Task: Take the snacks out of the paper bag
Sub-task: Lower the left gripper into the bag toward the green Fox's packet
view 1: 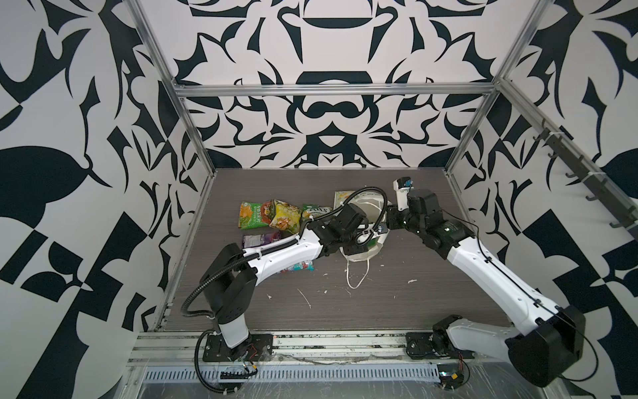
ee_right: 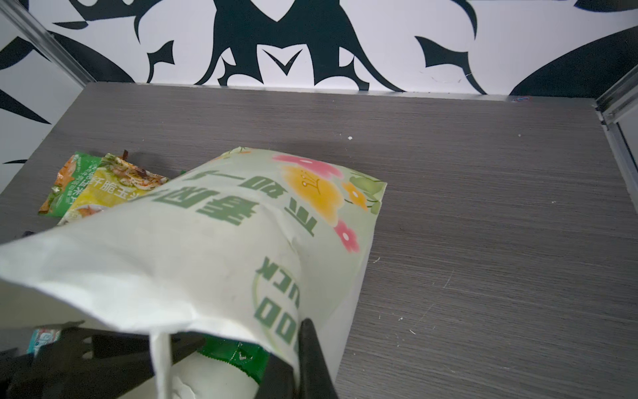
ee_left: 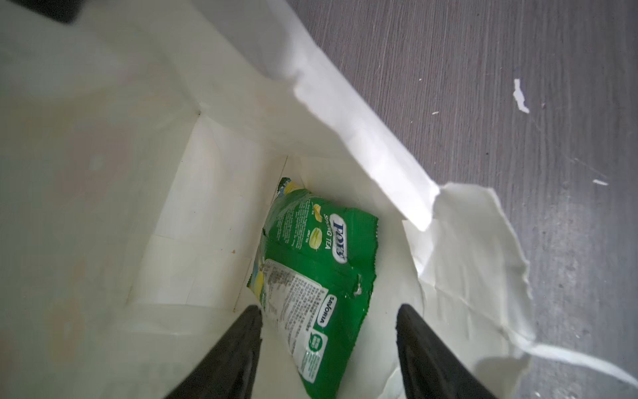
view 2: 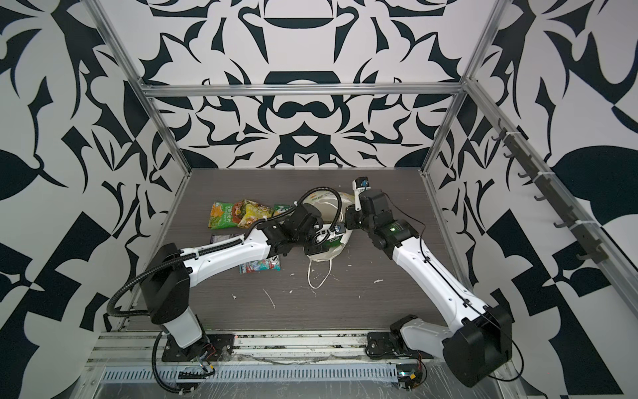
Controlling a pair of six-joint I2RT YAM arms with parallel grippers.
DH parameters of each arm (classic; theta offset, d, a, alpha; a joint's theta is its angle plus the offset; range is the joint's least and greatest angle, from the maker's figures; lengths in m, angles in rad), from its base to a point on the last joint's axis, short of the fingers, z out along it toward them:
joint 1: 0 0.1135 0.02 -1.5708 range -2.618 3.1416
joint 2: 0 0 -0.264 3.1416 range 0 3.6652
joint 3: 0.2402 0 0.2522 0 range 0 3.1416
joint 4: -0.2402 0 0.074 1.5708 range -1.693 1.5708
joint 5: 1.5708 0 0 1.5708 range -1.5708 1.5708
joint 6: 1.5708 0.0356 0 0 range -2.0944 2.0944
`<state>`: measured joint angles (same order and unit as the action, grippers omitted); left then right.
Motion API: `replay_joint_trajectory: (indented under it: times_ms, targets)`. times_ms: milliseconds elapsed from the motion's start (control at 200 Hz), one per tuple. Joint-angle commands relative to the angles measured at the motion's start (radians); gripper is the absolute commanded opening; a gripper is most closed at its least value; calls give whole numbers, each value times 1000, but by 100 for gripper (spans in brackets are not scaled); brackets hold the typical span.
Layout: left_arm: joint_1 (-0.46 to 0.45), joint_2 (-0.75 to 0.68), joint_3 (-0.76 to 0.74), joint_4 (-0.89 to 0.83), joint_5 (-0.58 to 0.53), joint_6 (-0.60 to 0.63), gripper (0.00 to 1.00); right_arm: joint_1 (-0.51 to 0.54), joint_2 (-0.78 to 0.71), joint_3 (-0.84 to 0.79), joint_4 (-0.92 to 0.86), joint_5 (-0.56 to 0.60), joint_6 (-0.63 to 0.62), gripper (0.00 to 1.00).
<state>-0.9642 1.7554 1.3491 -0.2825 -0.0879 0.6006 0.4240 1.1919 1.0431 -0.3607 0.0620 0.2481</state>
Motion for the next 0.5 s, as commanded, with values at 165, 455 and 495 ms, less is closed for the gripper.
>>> replay_joint_trajectory:
  times_ms: [165, 455, 495]
  targets:
    - [-12, 68, 60, -84, -98, 92, 65, 9, -19, 1, 80, -19, 12, 0]
    - [-29, 143, 102, -126, -147, 110, 72, 9, -23, 2, 88, -18, 10, 0]
    - [-30, 154, 109, -128, -156, 109, 73, 9, -24, 1, 89, -17, 10, 0]
